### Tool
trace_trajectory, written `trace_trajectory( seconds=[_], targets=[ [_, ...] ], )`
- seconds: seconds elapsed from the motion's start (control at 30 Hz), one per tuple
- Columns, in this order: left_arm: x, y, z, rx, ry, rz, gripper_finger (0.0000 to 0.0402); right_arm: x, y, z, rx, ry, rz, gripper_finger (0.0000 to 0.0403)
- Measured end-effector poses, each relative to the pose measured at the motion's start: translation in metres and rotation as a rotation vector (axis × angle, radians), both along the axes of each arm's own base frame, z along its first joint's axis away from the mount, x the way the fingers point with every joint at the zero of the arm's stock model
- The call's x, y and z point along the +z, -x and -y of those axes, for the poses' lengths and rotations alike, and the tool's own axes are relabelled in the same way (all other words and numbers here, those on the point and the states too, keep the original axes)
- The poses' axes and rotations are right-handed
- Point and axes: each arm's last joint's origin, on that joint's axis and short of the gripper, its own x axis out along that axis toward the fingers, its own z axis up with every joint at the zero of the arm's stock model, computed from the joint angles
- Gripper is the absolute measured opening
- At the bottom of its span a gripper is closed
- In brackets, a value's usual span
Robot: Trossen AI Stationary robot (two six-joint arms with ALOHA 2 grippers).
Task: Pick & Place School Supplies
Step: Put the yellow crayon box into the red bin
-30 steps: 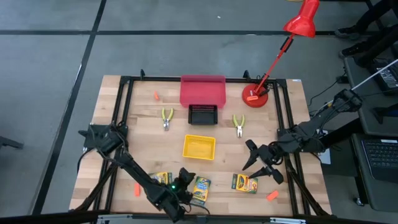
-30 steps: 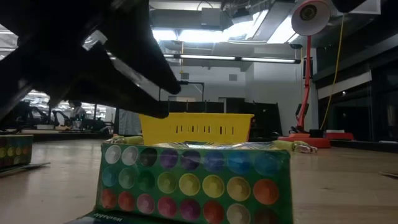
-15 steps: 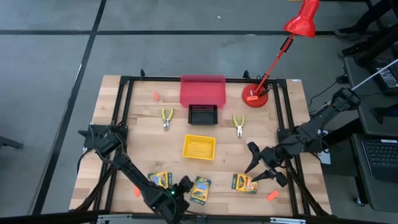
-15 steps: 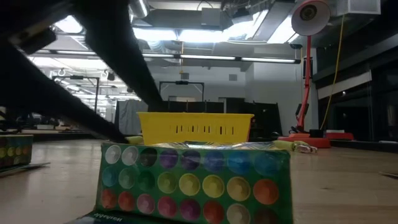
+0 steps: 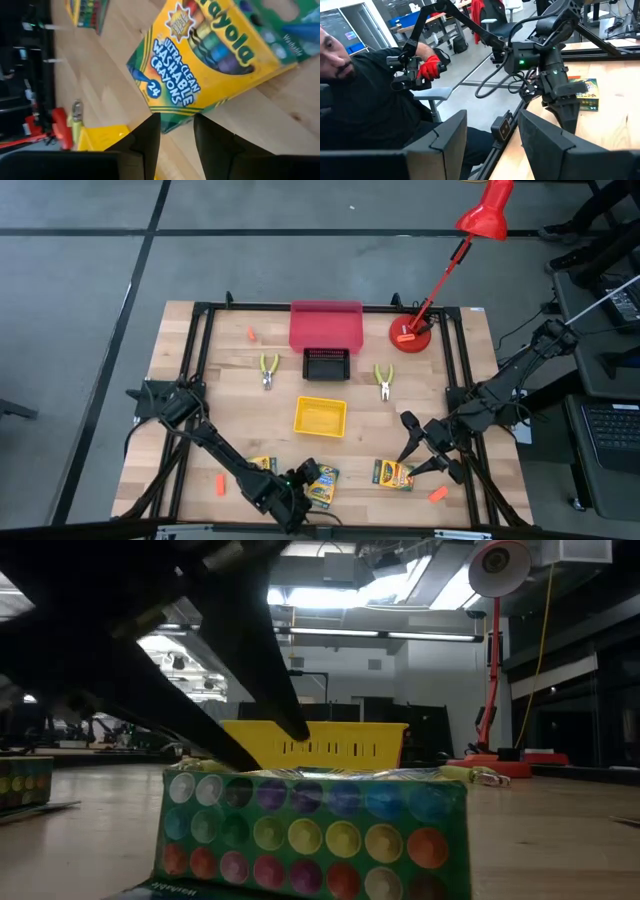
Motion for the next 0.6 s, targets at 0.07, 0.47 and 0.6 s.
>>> trace_trajectory(
  seconds=[0.07,0.47,0.6],
  targets=[
    [-0.0001,-0.0007,-0.0004,-0.003,0.011,-0.006,0.0110,0.0000,0.0006,-0.0007,0.005,0.000,0.000,0.0181],
    [0.0004,-0.0059,-0.0007,-0.010,0.083,-0.003,0.0102,0.0015,0.0006,-0.0010,0.006,-0.010,0.011,0.0181],
    [-0.0004,-0.0062,-0.0007,-0.016,0.097,-0.014,0.0102,0.0020,0.0007,-0.0012,0.011,-0.015,0.016,0.0181]
  ],
)
